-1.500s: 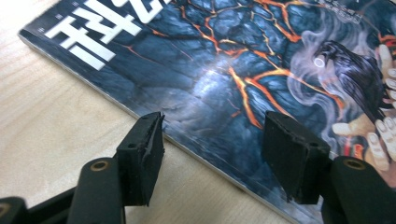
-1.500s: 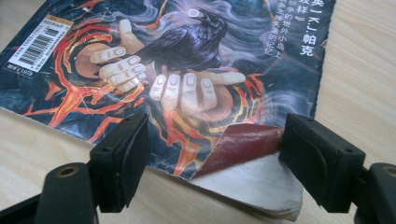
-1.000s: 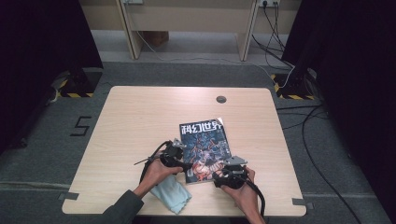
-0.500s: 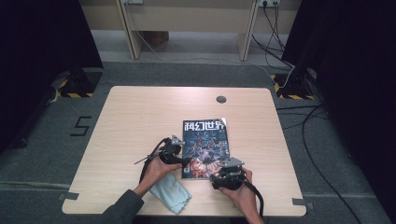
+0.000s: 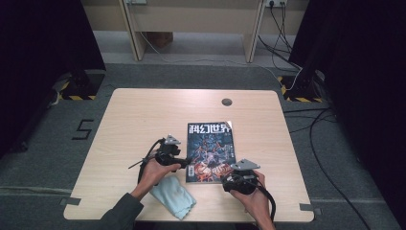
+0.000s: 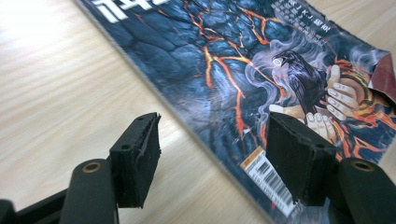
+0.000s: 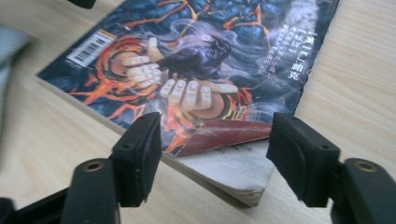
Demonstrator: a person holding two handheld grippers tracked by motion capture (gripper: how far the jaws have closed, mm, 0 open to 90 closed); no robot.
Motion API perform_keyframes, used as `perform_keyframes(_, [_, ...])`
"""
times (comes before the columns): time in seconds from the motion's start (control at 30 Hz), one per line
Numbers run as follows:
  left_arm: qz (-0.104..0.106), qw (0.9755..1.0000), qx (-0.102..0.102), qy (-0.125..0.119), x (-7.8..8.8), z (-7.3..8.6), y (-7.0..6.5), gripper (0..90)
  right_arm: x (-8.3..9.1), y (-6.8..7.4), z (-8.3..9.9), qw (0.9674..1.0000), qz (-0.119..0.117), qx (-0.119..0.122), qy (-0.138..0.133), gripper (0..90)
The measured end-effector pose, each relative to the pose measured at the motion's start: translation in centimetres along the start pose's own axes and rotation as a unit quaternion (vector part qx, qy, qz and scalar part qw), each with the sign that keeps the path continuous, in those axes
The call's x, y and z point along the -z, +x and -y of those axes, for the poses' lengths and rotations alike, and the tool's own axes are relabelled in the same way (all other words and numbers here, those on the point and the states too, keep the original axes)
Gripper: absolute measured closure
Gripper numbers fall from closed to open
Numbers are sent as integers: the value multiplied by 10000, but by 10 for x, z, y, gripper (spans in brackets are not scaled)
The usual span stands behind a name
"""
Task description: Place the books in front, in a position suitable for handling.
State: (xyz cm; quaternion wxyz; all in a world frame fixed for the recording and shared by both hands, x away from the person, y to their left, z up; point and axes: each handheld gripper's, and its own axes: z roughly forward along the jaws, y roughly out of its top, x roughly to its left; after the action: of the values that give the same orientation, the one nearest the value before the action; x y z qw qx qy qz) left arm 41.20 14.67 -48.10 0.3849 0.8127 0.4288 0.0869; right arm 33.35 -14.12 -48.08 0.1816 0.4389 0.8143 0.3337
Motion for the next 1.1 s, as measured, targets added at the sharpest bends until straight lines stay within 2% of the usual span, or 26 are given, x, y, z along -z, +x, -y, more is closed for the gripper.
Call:
perform_keyframes(0.03, [22,10000,62,-39,4,1,2,341,1,0,0,10000,-37,11,-22,364])
perform_keyframes(0.13, [-42,9999,71,-103,15,6,8,334,2,4,0,9998,-177,21,-14,352])
perform_keyframes(0.27, [27,9997,120,-220,29,22,14,315,4,8,-1,9996,-268,-7,-114,323])
perform_keyframes(0.37, [122,9991,268,-317,39,35,18,309,7,10,-2,9993,-328,-17,-190,352])
perform_keyframes(0.43, [121,9985,336,-412,47,40,21,304,8,12,-3,9989,-402,73,-236,358])
perform_keyframes(0.6, [-9,9983,339,-472,61,54,26,282,8,20,-5,9974,-632,216,-271,399])
perform_keyframes(0.7, [-105,9984,341,-435,67,62,29,268,7,27,-6,9964,-737,357,-235,381])
perform_keyframes(0.87, [-237,9976,426,-485,75,71,37,252,3,40,-9,9943,-960,392,-249,376])
perform_keyframes(1.0, [-408,9980,377,-314,79,82,42,242,-3,50,-10,9934,-1059,393,-183,360])
perform_keyframes(1.1, [-459,9978,390,-273,83,89,44,241,-6,56,-12,9928,-1111,422,-155,355])
